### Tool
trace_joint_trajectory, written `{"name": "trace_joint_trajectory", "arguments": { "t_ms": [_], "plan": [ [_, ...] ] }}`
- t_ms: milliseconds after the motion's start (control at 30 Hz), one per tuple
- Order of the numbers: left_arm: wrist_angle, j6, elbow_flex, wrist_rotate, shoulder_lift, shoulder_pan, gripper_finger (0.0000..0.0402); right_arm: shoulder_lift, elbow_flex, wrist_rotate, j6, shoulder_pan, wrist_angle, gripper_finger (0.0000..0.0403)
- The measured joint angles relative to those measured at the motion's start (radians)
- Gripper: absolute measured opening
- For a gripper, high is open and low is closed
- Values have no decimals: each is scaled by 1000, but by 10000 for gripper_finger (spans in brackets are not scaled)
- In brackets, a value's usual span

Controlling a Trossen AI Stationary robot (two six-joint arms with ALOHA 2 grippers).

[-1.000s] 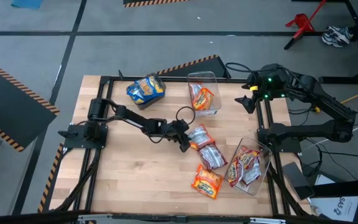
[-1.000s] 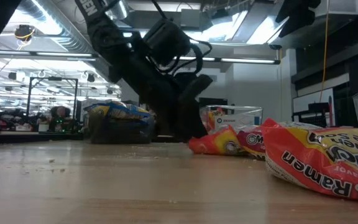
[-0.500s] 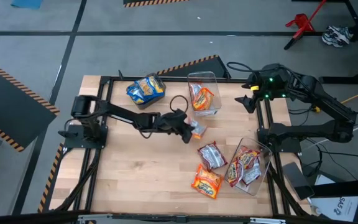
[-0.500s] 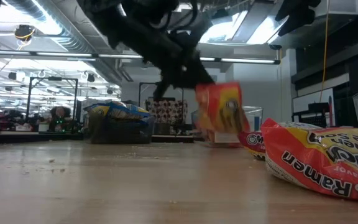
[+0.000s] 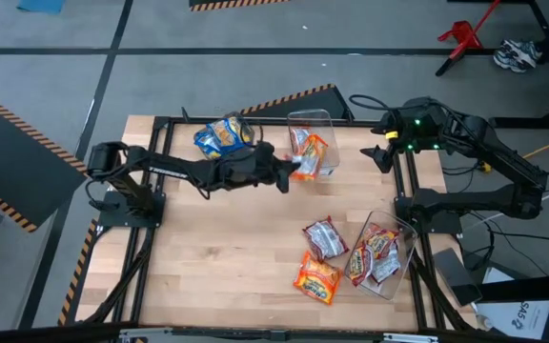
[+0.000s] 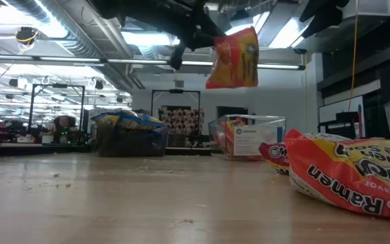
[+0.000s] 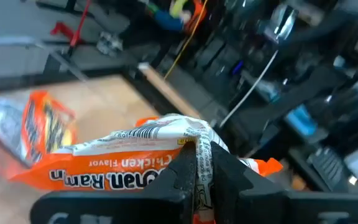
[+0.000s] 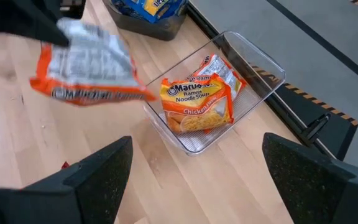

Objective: Sort Maruchan noodles
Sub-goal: Put the orange noodle pack into the top transparent bin

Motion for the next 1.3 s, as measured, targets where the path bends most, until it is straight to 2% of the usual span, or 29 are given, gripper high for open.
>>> {"name": "trace_joint_trajectory", "arguments": {
  "t_ms": [167, 467, 667, 767, 967, 1167, 1300],
  "plan": [
    [95, 5, 0, 1, 0, 42, 16, 0, 0, 17, -1, 0, 9, 346],
    [160, 9, 5, 27, 0, 135, 16, 0, 0, 26, -1, 0, 59, 346],
    [116, 141, 89, 29, 1, 184, 16, 0, 0, 27, -2, 0, 65, 346],
    [37, 215, 140, 18, 3, 213, 16, 0, 0, 28, -1, 0, 67, 346],
    [-21, 238, 220, 52, 83, 265, 16, 0, 0, 52, -2, 0, 85, 346],
    [-43, 242, 285, 64, 231, 274, 16, 0, 0, 51, -2, 0, 94, 346],
    [-33, 244, 359, 136, 339, 285, 16, 1, 0, 50, -2, 0, 100, 346]
  ]
}}
